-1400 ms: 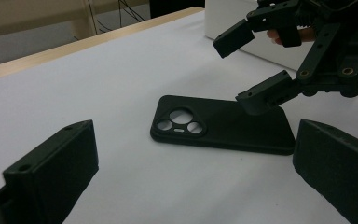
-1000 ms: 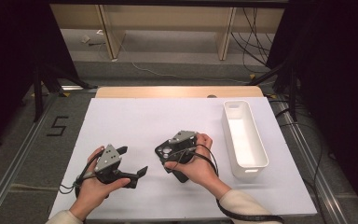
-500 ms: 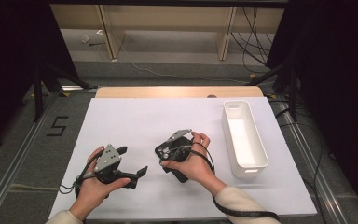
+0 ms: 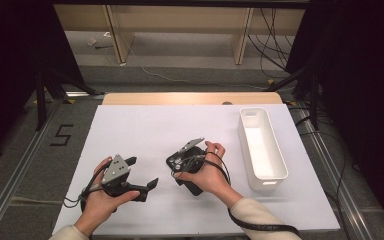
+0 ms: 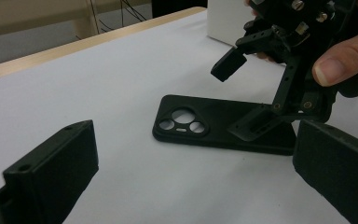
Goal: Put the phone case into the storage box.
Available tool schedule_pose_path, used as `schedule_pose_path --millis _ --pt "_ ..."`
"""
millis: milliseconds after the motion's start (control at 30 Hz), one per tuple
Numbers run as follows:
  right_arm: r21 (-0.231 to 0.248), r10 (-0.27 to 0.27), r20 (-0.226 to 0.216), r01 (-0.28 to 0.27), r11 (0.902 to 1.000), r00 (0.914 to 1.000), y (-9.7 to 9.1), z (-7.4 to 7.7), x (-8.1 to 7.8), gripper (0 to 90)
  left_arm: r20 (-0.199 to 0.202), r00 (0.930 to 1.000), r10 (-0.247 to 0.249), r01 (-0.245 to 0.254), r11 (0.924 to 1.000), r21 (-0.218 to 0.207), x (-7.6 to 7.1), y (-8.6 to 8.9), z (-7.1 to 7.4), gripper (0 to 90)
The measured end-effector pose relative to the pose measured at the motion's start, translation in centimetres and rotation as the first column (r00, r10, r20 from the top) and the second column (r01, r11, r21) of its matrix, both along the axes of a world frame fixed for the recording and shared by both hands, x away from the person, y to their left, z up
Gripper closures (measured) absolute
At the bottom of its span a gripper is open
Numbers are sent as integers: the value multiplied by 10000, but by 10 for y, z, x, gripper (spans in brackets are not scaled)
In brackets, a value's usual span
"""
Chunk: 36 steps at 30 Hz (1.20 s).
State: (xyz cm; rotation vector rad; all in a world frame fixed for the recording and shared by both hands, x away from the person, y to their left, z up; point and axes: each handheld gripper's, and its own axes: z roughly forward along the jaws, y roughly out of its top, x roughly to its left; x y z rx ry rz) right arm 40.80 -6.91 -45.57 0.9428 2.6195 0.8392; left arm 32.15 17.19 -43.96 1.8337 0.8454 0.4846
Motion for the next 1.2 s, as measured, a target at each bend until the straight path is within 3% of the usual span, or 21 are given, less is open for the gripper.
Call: schedule_pose_path --millis 133,833,1200 --pt "-170 -11 -277 7 9999 9996 1 0 1 12 6 10000 2 -2 10000 6 0 0 0 0" --pt "-1081 166 -818 -254 9938 9965 7 -6 8 5 -6 10000 7 -7 10000 18 0 0 0 0" --pt "-1828 26 -1339 -273 9828 9910 9 -10 13 7 3 10000 0 0 10000 22 0 0 0 0"
